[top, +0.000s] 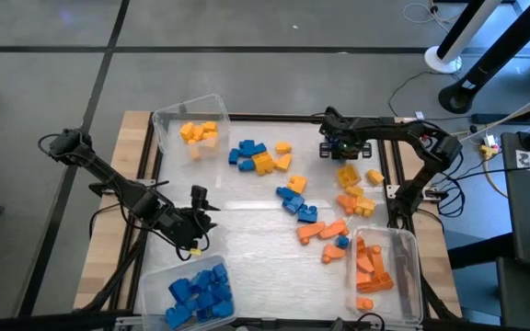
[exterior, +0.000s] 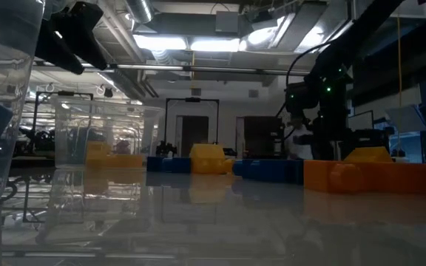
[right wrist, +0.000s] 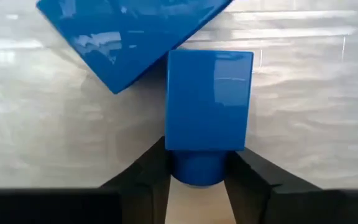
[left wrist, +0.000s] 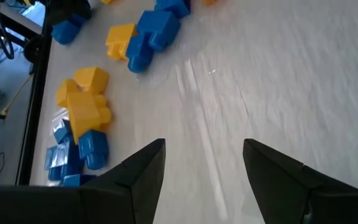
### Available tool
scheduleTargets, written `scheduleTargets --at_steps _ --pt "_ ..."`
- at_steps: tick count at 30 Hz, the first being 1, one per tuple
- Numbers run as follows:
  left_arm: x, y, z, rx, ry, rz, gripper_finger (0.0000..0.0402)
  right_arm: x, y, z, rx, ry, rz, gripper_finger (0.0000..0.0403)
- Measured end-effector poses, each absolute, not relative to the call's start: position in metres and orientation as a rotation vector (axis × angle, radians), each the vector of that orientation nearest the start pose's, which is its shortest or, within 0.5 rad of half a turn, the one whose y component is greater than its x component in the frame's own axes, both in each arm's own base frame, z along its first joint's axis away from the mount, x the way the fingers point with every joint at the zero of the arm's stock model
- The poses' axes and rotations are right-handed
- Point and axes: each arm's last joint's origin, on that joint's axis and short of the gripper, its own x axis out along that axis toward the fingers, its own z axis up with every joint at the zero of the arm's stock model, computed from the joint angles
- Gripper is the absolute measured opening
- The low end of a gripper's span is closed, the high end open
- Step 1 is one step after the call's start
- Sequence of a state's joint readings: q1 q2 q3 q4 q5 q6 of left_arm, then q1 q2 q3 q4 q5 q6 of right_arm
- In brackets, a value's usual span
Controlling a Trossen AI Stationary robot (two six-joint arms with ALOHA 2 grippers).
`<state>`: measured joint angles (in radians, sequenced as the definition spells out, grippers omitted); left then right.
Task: Sort blocks
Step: Put the blue game piece into the bottom left transparent bin
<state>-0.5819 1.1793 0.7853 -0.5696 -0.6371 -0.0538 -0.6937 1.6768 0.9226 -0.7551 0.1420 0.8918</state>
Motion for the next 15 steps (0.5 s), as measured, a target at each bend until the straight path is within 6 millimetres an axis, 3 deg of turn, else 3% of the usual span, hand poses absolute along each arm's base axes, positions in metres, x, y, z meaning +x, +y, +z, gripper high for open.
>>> scheduleTargets --at_steps 3,7,15 --pt "0.192 -0.106 0.233 0.505 0.805 0.076 0.0206 0.208 -0.178 0.146 1.073 1.149 -1.27 0.0137" --pt "0.189 -0.104 0.233 0.501 0.82 0.083 0.0206 0.208 -0.177 0.146 1.045 1.182 -1.21 0.012" --pt "0.18 -0.098 0.248 0.455 0.758 0.083 0.0206 0.21 -0.175 0.147 1.048 1.223 -1.08 0.0127"
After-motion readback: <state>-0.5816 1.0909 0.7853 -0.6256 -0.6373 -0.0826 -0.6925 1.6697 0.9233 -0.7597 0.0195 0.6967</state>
